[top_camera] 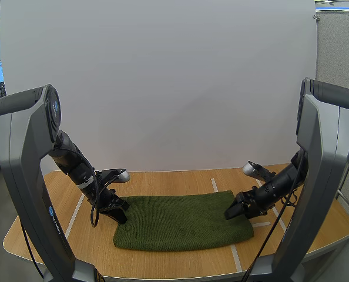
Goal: Fold the towel
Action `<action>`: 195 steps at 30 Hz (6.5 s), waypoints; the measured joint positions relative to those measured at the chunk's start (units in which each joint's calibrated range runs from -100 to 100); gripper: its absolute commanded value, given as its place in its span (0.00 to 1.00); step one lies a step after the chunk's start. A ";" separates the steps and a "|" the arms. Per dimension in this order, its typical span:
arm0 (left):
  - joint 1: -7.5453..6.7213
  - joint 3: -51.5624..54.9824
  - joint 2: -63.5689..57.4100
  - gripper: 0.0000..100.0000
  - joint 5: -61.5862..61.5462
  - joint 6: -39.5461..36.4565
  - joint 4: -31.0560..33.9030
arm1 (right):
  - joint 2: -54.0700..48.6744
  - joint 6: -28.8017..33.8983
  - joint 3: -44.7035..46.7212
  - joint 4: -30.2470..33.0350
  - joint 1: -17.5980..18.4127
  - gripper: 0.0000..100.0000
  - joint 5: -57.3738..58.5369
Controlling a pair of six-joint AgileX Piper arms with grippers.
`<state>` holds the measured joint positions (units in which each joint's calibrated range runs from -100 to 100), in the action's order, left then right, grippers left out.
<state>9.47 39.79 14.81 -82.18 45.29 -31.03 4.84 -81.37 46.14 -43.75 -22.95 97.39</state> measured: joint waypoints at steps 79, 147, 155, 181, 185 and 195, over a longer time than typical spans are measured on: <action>0.00 -0.14 0.25 0.00 -0.91 1.01 -0.33 | -10.25 7.57 1.26 -10.17 20.40 0.00 1.07; 0.00 -0.14 0.65 0.00 -1.43 1.89 -2.91 | -2.14 11.10 -1.09 -19.88 36.55 0.00 -34.46; 0.00 0.27 -4.00 0.00 -0.36 1.99 -2.85 | -2.14 11.10 -1.09 -19.88 36.62 0.00 -35.40; 0.71 -1.10 -26.89 0.00 0.56 2.09 -2.73 | -13.18 15.33 -1.09 -11.44 35.12 1.00 -36.32; 2.11 -2.80 -27.14 0.00 -2.42 2.09 -2.83 | -18.44 18.15 -1.09 -6.66 33.76 1.00 -35.53; 3.80 -4.01 -27.02 0.00 -13.47 2.28 -6.67 | -20.77 19.88 2.11 -1.07 32.38 0.38 -31.67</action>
<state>13.28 35.78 -12.21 -95.65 47.57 -37.70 -15.93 -61.49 48.25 -44.82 9.43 65.72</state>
